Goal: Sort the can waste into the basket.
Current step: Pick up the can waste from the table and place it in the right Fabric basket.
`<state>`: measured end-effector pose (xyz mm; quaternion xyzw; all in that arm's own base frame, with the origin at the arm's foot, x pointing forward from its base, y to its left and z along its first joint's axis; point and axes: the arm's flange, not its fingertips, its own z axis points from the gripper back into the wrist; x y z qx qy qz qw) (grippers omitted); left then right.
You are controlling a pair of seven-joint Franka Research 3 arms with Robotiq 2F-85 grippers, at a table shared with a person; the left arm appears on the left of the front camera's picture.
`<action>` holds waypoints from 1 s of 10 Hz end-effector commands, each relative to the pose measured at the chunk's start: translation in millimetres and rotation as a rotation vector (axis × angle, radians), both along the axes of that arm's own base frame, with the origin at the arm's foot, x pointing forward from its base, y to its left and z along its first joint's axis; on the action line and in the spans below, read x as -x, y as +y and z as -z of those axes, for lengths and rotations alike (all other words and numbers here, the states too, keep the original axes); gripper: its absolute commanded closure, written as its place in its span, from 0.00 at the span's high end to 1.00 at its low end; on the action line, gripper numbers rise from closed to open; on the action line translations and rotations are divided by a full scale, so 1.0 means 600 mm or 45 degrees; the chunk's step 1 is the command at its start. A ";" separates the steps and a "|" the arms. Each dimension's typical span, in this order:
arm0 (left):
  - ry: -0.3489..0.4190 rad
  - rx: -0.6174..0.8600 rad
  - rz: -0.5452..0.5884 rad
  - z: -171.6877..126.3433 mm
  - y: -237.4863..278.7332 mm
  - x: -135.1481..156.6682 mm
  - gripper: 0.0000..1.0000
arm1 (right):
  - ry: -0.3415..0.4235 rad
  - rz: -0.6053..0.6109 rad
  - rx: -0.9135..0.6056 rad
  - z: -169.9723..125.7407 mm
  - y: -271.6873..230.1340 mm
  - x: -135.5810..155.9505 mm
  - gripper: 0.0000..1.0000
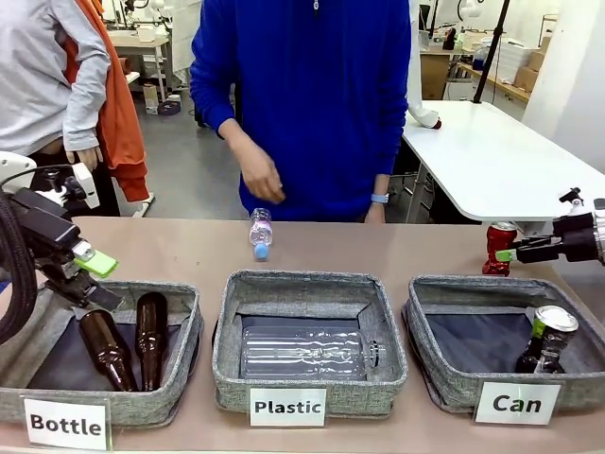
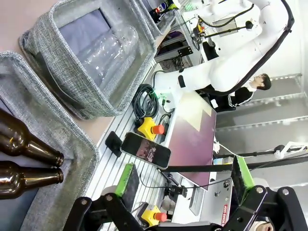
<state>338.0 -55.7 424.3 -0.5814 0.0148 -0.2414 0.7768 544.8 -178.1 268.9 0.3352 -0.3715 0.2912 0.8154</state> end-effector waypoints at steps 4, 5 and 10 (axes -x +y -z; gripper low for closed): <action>0.000 0.004 0.014 -0.004 0.004 0.003 1.00 | -0.127 -0.022 -0.101 0.039 0.005 -0.022 1.00; 0.000 0.004 0.014 -0.004 0.004 0.003 1.00 | -0.148 -0.036 -0.109 0.040 0.006 -0.018 1.00; 0.000 0.004 0.014 -0.004 0.004 0.003 1.00 | -0.155 -0.101 -0.157 0.042 0.001 -0.016 0.35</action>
